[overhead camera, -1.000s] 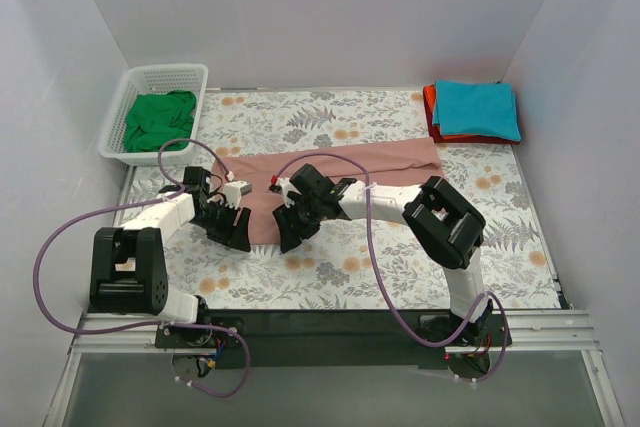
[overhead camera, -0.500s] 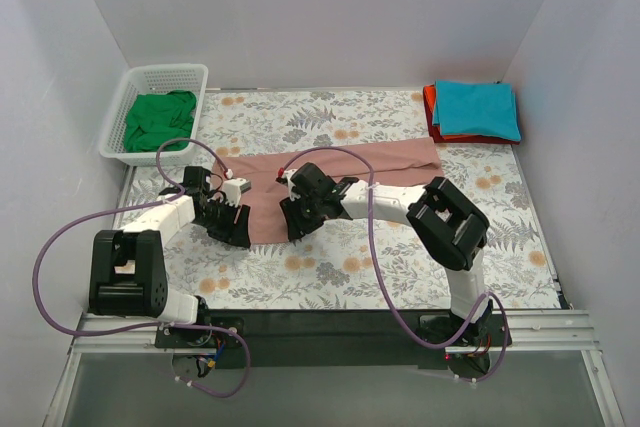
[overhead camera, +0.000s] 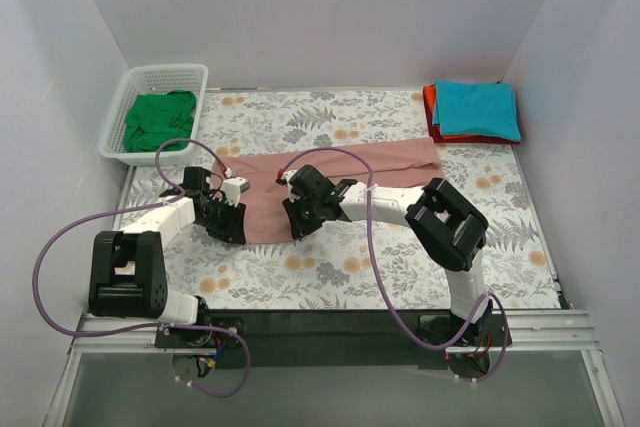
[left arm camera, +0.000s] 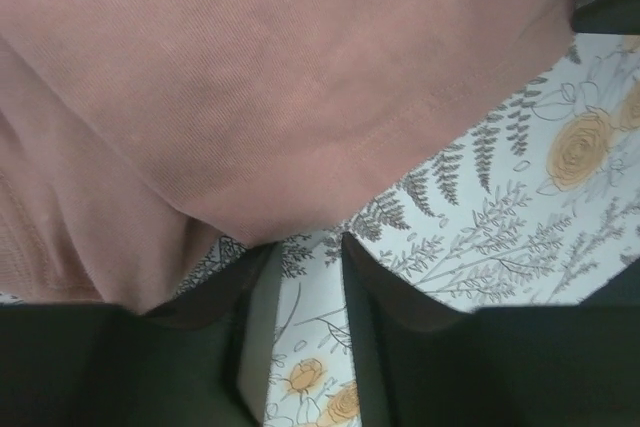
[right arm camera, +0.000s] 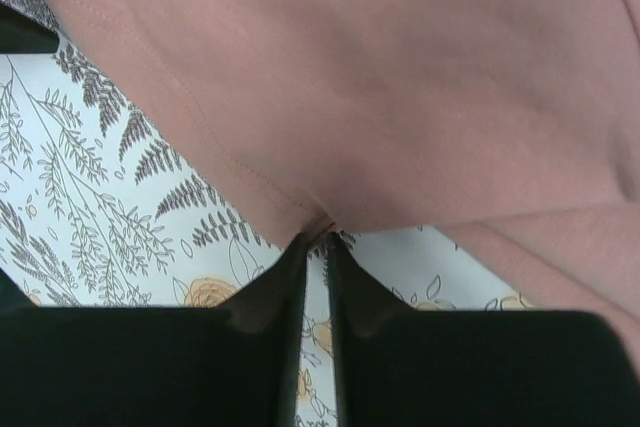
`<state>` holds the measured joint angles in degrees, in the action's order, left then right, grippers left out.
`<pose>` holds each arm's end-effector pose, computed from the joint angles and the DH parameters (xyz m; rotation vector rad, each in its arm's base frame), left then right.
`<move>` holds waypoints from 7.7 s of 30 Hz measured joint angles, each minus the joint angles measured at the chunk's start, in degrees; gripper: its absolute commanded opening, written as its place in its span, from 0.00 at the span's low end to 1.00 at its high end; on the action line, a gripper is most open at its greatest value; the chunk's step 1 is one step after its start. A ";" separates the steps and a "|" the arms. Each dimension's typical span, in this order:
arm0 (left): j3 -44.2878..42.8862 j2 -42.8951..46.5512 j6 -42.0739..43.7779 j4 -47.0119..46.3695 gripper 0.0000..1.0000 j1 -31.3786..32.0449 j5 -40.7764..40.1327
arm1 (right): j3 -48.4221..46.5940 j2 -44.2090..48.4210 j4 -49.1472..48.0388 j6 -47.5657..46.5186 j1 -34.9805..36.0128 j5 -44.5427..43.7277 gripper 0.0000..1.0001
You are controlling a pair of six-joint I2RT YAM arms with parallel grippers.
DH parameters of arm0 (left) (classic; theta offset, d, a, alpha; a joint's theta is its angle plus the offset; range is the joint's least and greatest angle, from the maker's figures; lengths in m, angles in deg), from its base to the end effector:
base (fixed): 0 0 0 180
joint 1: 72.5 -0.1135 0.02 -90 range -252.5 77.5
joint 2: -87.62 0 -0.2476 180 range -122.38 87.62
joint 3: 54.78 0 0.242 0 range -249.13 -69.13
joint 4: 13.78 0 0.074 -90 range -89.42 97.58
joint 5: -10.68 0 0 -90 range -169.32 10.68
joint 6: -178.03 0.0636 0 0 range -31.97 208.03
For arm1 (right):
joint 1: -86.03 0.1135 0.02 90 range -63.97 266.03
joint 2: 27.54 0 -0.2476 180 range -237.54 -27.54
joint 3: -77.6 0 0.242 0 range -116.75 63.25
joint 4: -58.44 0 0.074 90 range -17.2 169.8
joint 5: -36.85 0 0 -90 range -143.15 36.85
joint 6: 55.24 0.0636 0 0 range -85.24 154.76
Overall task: Fold and stack the t-shirts
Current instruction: Fold the tshirt
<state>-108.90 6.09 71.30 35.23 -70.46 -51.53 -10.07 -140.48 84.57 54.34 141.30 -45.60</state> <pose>0.2277 -0.0378 0.1204 -0.2853 2.8800 -0.7622 0.2329 0.3506 0.1311 -0.8536 2.4555 0.6893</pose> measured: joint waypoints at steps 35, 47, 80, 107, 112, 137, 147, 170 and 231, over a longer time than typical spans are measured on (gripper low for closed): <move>-4.42 -2.82 -2.54 3.80 0.23 0.57 -7.04 | -1.46 -1.20 0.92 -2.43 -1.31 4.11 0.01; -4.92 -3.26 -2.12 6.23 0.00 0.72 -4.42 | -1.49 -1.18 1.70 -3.32 -2.10 6.12 0.01; -46.53 -32.83 -15.26 2.75 0.00 -3.48 5.55 | -13.64 -0.24 12.55 -18.45 -28.33 13.07 0.36; -46.10 -35.82 -28.72 -4.33 0.45 -6.34 -3.06 | -5.53 9.77 21.35 -52.39 -46.14 2.75 0.59; -43.54 -30.05 -27.67 -4.24 0.47 -6.49 -1.84 | -5.60 8.33 22.62 -58.86 -46.12 2.38 0.61; -41.75 -29.46 -6.84 1.25 0.45 20.04 -0.57 | -13.44 -1.05 24.50 -66.69 -43.67 -2.38 0.46; -42.88 -33.86 -0.68 1.09 0.03 23.52 -9.03 | -10.40 2.64 24.79 -71.38 -45.46 -5.66 0.48; -42.93 -34.29 -0.68 -0.17 0.00 23.54 -13.88 | -7.32 1.88 25.92 -76.94 -46.56 -5.66 0.45; -44.48 -34.47 -1.16 1.31 0.00 22.29 -14.97 | -16.46 -2.05 32.76 -80.17 -50.42 -4.13 0.01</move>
<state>-153.38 -28.38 70.14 36.54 -48.16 -66.50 -26.53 -142.54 117.33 -25.84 90.87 -49.73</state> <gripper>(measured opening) 0.010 0.020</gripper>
